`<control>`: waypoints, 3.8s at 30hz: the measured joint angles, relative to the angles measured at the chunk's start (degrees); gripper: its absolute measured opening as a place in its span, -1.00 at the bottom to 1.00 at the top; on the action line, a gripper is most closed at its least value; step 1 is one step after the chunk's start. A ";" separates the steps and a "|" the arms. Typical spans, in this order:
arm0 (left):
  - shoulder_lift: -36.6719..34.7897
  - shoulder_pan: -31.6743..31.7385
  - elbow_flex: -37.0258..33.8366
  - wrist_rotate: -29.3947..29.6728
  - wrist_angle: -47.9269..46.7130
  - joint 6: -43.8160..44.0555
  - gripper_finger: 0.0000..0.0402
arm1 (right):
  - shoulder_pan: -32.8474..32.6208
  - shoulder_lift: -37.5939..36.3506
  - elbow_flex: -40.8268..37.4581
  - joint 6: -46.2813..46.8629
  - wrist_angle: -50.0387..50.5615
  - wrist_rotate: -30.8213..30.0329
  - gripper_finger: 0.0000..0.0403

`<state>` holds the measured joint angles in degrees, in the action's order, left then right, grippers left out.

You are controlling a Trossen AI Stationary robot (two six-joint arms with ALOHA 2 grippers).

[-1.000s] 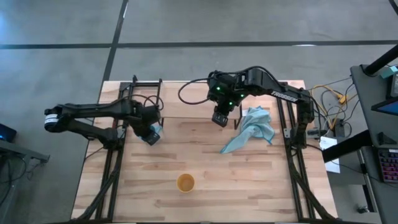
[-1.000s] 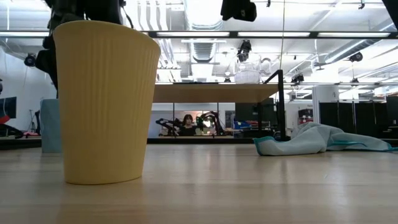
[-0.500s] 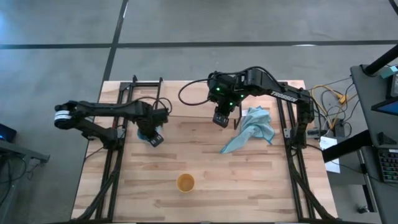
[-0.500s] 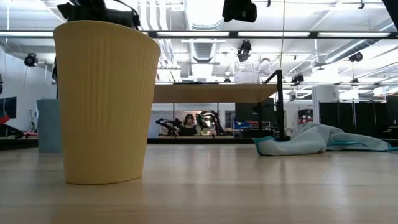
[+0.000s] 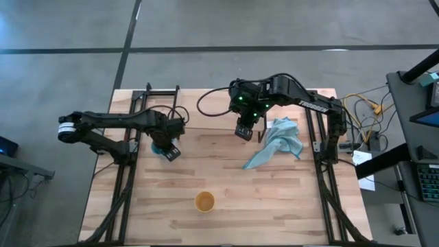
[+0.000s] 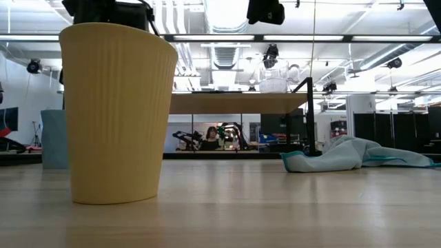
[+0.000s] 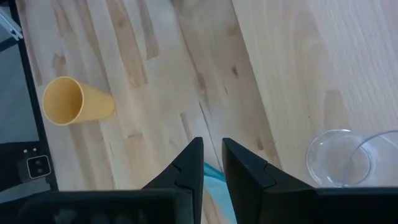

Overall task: Stack small to large cups/mugs on shelf
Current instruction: Put the blue mug on the shelf

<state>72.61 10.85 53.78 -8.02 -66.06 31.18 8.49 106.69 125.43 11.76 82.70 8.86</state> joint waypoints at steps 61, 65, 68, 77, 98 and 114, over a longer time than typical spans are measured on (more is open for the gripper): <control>2.84 -15.74 33.93 14.41 -3.96 -9.61 -1.00 | 0.02 -0.04 0.00 -4.29 -0.66 -0.02 -0.73; 3.83 -15.71 35.01 18.86 -3.80 -15.15 -1.00 | 0.02 -0.04 0.00 -4.29 -0.63 0.00 -0.73; 5.00 -15.10 36.42 20.92 -3.17 -19.90 -1.00 | 0.02 -0.04 0.00 -4.29 -0.60 -0.01 -0.73; 10.34 -9.07 44.20 21.49 -1.90 -29.89 -1.00 | 0.02 -0.14 0.00 -1.25 0.76 0.00 -0.73; 29.26 5.00 62.14 11.04 -10.09 -45.61 -1.00 | 0.55 -6.13 0.02 4.14 2.59 -17.68 -0.73; 32.26 5.40 62.97 9.39 -9.71 -46.56 -1.00 | 0.68 -9.18 0.02 4.74 2.27 -18.58 -0.73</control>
<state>104.87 16.25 116.75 1.37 -75.77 -15.38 9.17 97.51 125.45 16.49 84.96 -9.72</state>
